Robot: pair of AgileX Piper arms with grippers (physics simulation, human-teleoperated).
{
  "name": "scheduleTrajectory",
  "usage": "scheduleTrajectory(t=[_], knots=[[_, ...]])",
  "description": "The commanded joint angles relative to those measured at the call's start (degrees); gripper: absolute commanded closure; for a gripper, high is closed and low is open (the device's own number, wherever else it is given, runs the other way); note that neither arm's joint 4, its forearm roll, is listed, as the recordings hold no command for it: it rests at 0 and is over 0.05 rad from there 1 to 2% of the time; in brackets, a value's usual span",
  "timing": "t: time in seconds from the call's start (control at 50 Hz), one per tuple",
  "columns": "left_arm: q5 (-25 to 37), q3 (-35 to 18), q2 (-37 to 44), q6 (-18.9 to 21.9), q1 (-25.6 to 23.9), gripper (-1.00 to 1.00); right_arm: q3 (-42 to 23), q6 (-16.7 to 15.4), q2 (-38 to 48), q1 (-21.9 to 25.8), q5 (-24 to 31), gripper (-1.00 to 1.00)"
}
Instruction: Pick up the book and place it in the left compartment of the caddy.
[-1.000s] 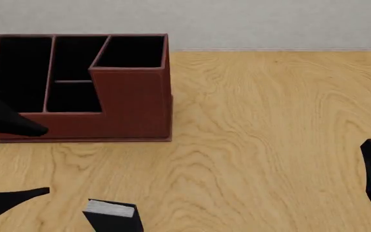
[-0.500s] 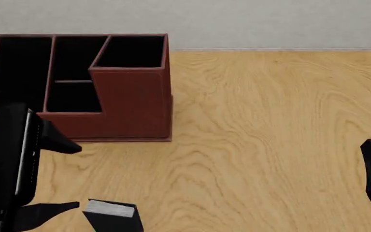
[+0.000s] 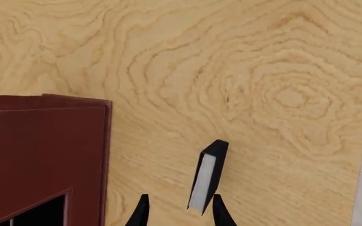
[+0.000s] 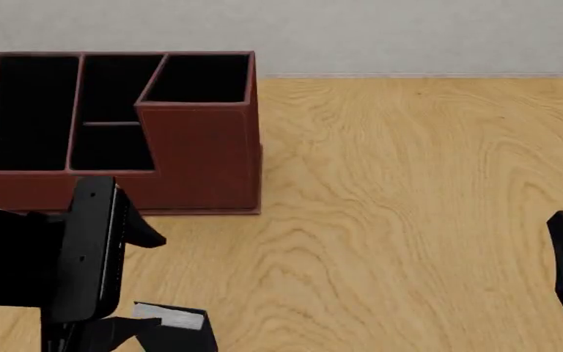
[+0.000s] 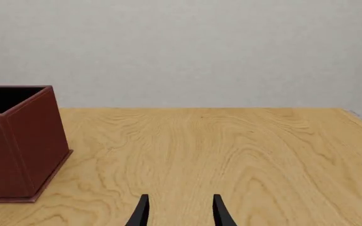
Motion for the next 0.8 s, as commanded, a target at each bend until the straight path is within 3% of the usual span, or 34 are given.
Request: scheduleTrajectory(t=[0.02, 0.34, 0.46, 0.8], knots=[[-2.2, 0.0, 3.3, -2.6, -3.1, -1.00, 0.1, 0.0, -0.2, 0.0, 0.0, -1.00], [-4.8, 0.8, 6.4, -5.7, -5.4, -1.00, 0.1, 0.0, -0.2, 0.0, 0.0, -1.00], [-6.0, 0.2, 9.4, -9.3, -8.4, -1.00, 0.1, 0.0, -0.2, 0.0, 0.0, -1.00], [-9.2, 2.5, 11.9, -11.7, -9.3, -1.00, 0.1, 0.0, -0.2, 0.0, 0.0, -1.00]])
